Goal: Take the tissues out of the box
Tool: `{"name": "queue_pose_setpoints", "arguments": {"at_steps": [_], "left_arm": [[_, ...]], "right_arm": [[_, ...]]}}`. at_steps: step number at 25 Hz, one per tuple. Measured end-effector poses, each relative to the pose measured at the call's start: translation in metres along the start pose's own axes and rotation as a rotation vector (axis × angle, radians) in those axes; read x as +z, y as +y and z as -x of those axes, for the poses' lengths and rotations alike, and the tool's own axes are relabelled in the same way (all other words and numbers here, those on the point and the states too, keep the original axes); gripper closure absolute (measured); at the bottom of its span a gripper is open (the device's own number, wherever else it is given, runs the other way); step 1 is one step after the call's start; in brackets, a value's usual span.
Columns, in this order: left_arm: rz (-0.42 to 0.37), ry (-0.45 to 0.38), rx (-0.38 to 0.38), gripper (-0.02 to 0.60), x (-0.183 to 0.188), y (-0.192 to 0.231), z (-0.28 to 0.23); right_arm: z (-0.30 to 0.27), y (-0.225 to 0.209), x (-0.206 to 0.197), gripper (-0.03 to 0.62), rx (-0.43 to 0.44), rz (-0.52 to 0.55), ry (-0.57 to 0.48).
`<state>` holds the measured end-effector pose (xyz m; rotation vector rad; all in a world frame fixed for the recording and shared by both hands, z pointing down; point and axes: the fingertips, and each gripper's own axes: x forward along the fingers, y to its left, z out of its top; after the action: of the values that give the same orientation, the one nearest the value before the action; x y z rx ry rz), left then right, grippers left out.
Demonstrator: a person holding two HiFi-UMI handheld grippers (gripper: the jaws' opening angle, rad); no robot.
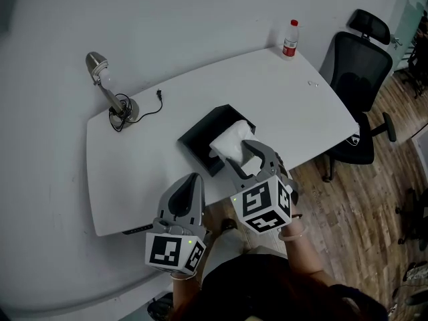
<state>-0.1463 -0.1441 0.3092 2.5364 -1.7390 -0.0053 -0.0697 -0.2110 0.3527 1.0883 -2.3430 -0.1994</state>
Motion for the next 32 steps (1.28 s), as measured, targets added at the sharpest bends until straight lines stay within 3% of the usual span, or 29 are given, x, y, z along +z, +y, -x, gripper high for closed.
{"name": "queue_pose_setpoints", "arguments": {"at_steps": [32], "left_arm": [[-0.096,-0.035,0.044,0.555,0.012,-0.122,0.077]], "right_arm": [[0.159,0.008,-0.012,0.375,-0.020,-0.034,-0.261]]}}
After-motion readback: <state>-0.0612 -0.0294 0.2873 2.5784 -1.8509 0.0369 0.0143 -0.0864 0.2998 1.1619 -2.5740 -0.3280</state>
